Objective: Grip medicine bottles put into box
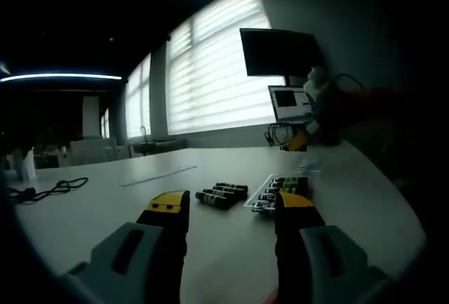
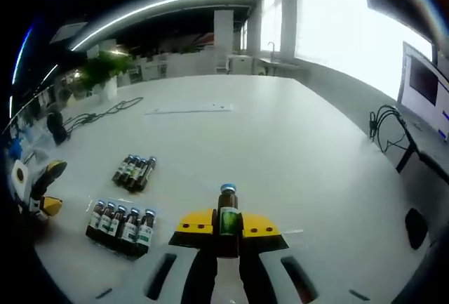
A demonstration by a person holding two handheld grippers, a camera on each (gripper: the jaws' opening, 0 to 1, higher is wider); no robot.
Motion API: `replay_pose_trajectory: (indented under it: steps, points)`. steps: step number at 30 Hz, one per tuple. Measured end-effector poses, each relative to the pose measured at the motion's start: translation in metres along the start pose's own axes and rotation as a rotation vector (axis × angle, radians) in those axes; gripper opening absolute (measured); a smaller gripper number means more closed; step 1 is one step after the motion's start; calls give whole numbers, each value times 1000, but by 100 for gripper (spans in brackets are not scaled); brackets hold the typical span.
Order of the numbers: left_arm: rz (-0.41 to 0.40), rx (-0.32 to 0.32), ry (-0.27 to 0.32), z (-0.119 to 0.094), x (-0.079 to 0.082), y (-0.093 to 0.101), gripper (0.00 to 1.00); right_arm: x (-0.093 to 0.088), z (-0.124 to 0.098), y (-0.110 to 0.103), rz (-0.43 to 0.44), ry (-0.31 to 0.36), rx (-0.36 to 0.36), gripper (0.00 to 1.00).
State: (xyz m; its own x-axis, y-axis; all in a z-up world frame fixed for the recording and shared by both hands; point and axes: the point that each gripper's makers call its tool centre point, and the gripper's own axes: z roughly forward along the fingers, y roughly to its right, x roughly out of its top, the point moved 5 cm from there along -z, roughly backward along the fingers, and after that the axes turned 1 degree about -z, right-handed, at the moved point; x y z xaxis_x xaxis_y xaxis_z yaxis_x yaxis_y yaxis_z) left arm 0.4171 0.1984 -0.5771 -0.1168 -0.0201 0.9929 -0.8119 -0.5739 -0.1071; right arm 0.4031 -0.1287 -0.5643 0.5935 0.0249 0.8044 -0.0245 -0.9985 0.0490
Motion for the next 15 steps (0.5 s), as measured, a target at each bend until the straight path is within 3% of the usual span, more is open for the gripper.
replay_pose_trajectory:
  steps: [15]
  points:
    - [6, 1, -12, 1, -2, 0, 42, -37, -18, 53, 14, -46, -134, 7]
